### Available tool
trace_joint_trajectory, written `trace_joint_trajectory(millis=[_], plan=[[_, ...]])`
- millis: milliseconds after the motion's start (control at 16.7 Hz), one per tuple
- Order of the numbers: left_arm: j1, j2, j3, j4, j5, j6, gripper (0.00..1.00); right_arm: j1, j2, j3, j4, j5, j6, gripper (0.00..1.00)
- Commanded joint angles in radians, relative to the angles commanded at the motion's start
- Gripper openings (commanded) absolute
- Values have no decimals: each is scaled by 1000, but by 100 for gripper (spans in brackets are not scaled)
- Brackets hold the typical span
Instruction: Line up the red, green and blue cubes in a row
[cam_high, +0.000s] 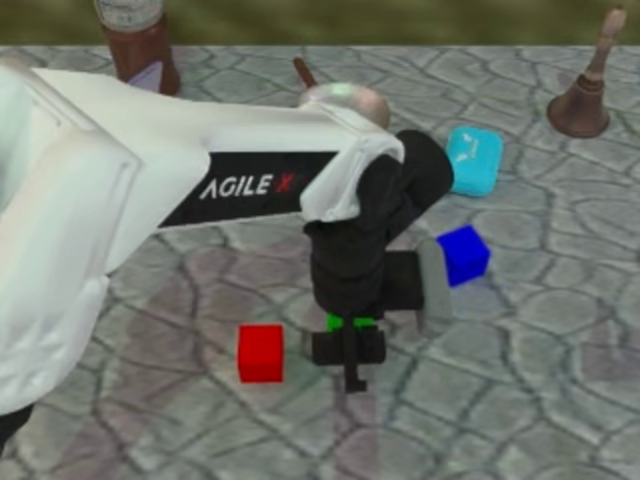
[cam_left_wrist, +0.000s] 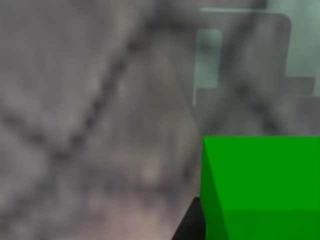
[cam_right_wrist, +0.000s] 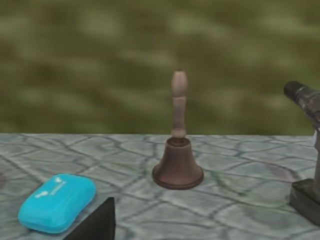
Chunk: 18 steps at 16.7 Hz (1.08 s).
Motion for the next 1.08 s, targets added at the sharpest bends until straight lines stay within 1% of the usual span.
trace_joint_trajectory(millis=[540,600,1080], plan=[[0,0,0,0,0,0,98,0,0,0,0,0,0,100],[0,0,0,0,0,0,100,0,0,0,0,0,0,100],[2,-1,0,0,0,0,100,0,0,0,0,0,0,100]])
